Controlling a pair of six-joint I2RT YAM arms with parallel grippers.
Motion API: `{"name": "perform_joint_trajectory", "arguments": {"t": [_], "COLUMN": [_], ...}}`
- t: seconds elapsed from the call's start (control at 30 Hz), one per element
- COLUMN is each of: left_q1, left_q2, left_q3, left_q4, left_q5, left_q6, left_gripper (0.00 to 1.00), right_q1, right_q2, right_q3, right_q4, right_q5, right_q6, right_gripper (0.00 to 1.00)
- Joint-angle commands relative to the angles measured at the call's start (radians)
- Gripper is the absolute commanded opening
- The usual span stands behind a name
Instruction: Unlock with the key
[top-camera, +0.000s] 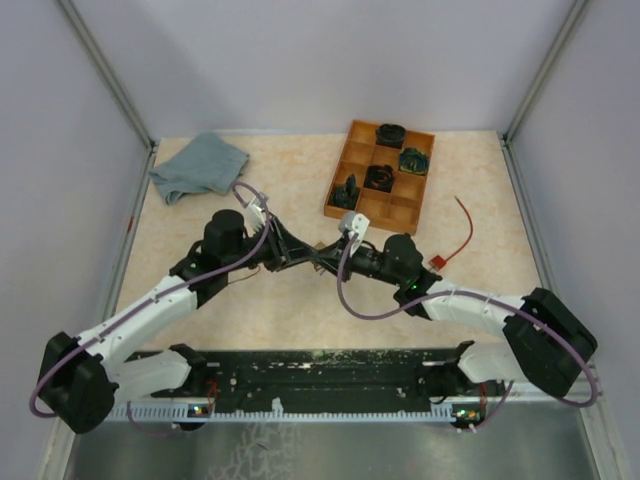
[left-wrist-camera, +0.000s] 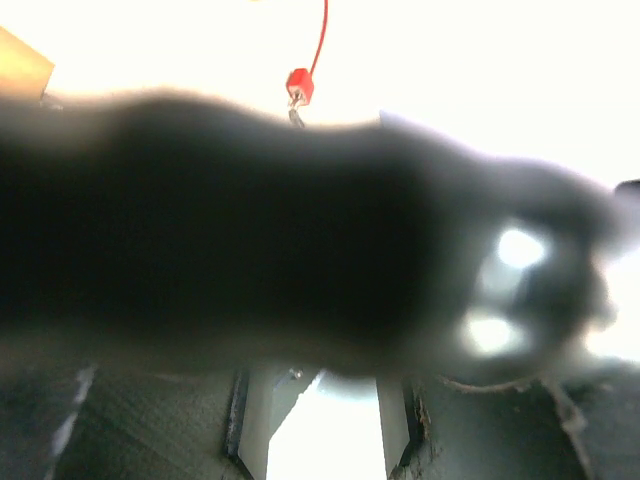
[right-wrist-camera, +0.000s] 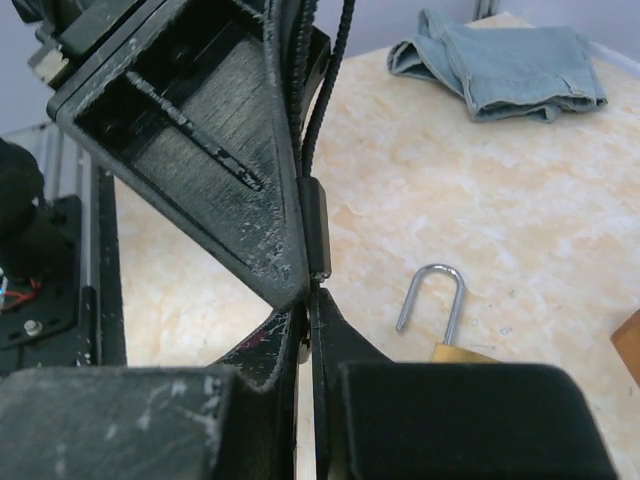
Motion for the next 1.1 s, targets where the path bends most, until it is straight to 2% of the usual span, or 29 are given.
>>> {"name": "perform_joint_trajectory", "arguments": {"t": [0.0, 0.23, 0.47, 0.53, 0.57, 0.67, 0.8, 0.97, 1.07], "left_q1": [-0.009, 0.060, 0.090, 0.091, 0.092, 0.093, 0.104, 0.119, 0.139], "left_q2": [0.003, -0.045, -0.144, -0.167, -0.173, -0.180, -0.183, -0.167, -0.185], "left_q3": [0.010, 0.018, -0.018, -0.027, -0.028, -0.033, -0.031, 0.001, 0.001], "left_q4": [-0.068, -0.086, -0.070, -0.067, -0.067, -0.079, -0.128, -0.262, -0.317], "left_q5": [0.178, 0.121, -0.050, -0.098, -0.112, -0.145, -0.174, -0.189, -0.208], "left_q6": [0.004, 0.008, -0.013, -0.023, -0.026, -0.046, -0.071, -0.058, -0.059], "left_gripper": [0.00, 0.00, 0.00, 0.00, 0.00, 0.00, 0.00, 0.00, 0.00], "right_q1": [0.095, 0.097, 0.105, 0.169, 0.184, 0.210, 0.293, 0.256, 0.256], "right_q2": [-0.060, -0.082, -0.099, -0.101, -0.096, -0.081, -0.085, -0.110, -0.104], "right_q3": [0.060, -0.017, -0.096, -0.086, -0.079, -0.126, -0.107, -0.204, -0.217], "right_q4": [0.095, 0.081, 0.118, 0.041, 0.014, 0.123, -0.008, 0.130, 0.056], "right_q5": [-0.007, 0.049, 0.109, 0.187, 0.176, 0.213, 0.347, 0.245, 0.257], "right_q6": [-0.168, -0.137, -0.038, -0.081, -0.083, -0.013, -0.112, -0.002, 0.010], "right_gripper": [0.00, 0.00, 0.00, 0.00, 0.00, 0.00, 0.00, 0.00, 0.00]}}
